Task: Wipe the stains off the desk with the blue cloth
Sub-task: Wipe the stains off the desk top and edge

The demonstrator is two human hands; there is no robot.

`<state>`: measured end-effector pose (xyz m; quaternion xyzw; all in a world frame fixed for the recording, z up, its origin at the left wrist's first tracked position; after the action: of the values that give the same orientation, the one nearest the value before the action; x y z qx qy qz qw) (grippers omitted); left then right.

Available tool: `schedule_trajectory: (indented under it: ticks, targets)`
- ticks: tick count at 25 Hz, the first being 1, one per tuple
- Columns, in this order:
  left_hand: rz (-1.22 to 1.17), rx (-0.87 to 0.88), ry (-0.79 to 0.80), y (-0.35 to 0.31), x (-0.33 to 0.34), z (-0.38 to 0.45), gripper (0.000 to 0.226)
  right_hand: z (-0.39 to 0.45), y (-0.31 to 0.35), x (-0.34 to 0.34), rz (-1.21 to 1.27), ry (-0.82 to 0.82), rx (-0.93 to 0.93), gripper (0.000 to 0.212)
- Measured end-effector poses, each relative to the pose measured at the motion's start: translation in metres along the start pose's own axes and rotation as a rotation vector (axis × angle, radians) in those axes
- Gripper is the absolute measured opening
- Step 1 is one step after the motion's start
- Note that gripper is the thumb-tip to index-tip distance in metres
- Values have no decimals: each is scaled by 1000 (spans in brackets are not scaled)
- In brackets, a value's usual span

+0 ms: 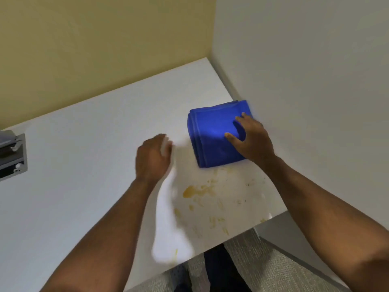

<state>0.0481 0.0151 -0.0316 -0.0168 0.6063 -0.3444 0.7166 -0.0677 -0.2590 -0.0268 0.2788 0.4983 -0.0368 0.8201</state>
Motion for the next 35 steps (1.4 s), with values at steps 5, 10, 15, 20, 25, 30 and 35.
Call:
schedule_trajectory:
  ticks: [5, 10, 15, 20, 25, 30, 35]
  targets:
    - [222, -159, 106, 92, -1, -56, 61, 12, 3, 73, -245, 299, 119, 102]
    - [274, -242, 140, 101, 0, -88, 66, 3, 16, 91, -342, 306, -31, 76]
    - [300, -292, 136, 105, -10, -114, 65, -4, 1, 82, -121, 337, -305, 61]
    - [308, -275, 148, 117, -23, -145, 61, 2, 39, 102, -170, 300, -203, 57]
    - [298, -284, 144, 138, -44, -173, 61, -34, 9, 71, -117, 288, -398, 58]
    - [349, -254, 113, 158, -54, -188, 61, -5, 37, 99, -228, 281, -78, 60]
    - [368, -259, 97, 157, -53, -191, 61, -46, 17, 64, -30, 278, -378, 62]
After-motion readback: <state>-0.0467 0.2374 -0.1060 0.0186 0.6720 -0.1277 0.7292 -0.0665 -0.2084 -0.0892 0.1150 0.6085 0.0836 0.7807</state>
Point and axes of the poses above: each hand's wrist, its own z-axis towards the middle knuckle, its own x-axis out of the palm, y = z × x, the point moved 7 cm from there along z, towards the middle knuckle, and after that the axes turned 12 degrees about -y, right-handed, at the moved point
